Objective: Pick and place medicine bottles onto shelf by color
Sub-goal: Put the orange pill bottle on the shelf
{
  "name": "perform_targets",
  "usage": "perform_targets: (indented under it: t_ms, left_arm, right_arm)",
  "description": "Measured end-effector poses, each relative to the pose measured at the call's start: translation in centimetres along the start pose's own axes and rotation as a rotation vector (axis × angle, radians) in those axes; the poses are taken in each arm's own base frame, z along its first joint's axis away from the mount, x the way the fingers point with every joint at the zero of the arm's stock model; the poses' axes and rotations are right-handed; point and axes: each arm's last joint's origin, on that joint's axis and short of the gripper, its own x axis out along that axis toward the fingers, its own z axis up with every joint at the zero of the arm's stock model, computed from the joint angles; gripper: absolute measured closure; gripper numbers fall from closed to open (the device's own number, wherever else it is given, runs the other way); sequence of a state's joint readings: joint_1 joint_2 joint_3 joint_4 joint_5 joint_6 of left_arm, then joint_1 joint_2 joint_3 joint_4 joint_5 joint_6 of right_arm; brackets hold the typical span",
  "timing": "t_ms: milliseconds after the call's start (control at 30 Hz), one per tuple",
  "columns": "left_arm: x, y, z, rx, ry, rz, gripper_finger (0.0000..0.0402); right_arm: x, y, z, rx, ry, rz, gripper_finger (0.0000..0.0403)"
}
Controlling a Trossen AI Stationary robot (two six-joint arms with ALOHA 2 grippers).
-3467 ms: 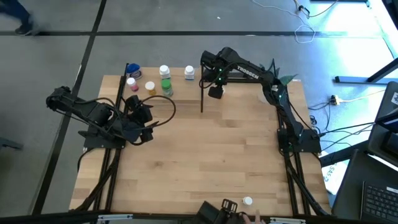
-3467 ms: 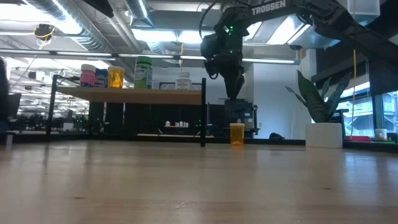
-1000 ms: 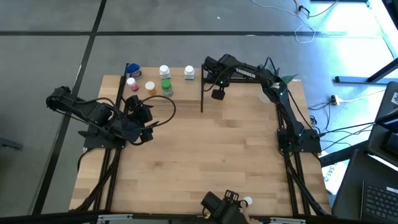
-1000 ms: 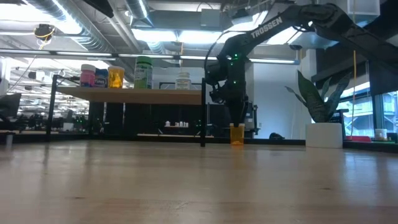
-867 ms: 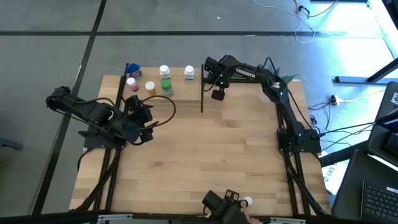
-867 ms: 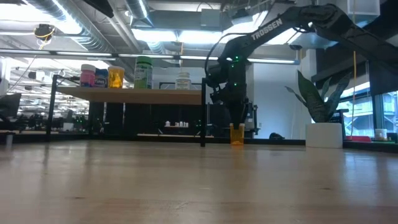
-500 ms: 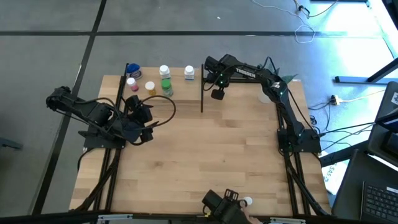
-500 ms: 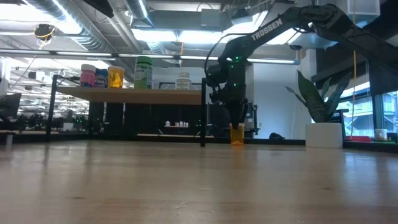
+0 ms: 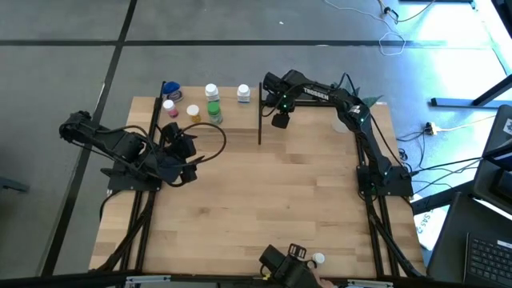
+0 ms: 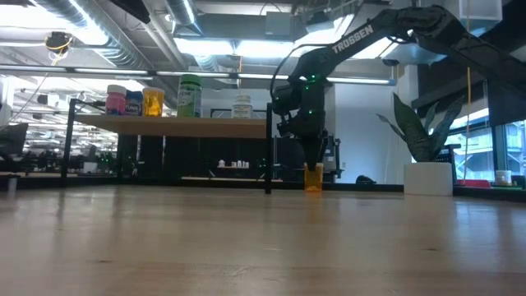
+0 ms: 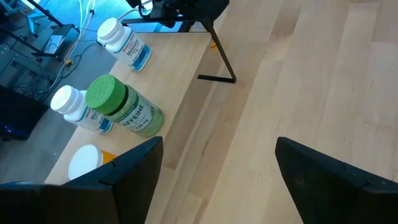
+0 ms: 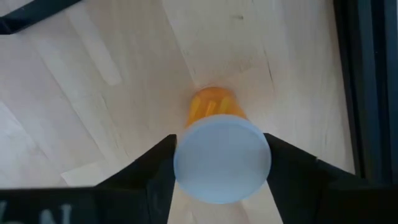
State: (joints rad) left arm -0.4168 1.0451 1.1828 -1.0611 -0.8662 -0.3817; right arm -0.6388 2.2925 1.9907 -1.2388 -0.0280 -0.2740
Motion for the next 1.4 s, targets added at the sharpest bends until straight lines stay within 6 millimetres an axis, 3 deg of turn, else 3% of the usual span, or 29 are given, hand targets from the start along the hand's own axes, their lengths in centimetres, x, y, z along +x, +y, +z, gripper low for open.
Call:
perform_targets:
  t_ms: [133, 667, 867, 1033, 1200, 1400]
  left_arm:
    - [0.0, 0.0, 0.0, 0.0, 0.0, 0.0, 0.0095]
    - [0.0, 0.0, 0.0, 0.0, 0.0, 0.0, 0.0095]
    - [0.0, 0.0, 0.0, 0.0, 0.0, 0.0, 0.0095]
    - [0.0, 0.0, 0.0, 0.0, 0.0, 0.0, 0.0095]
    - [0.0, 0.0, 0.0, 0.0, 0.0, 0.0, 0.0095]
    - [0.0, 0.0, 0.0, 0.0, 0.0, 0.0, 0.0095]
  right_arm:
    - [0.0, 0.0, 0.0, 0.001, 0.0, 0.0, 0.0179]
    - [0.0, 0.1, -0.2, 0.0, 0.02, 0.005, 0.0191]
    - [-0.3, 1.1, -0.4, -0.017, 0.06, 0.006, 0.0192]
    - [-2.1, 2.9, -0.8, -0.039, 0.06, 0.0, 0.0191]
    - [-5.0, 4.9, -1.5, -0.018, 0.043, -0.119, 0.019]
    - [-8.6, 8.0, -3.0, 0.013, 0.009, -0.12, 0.019]
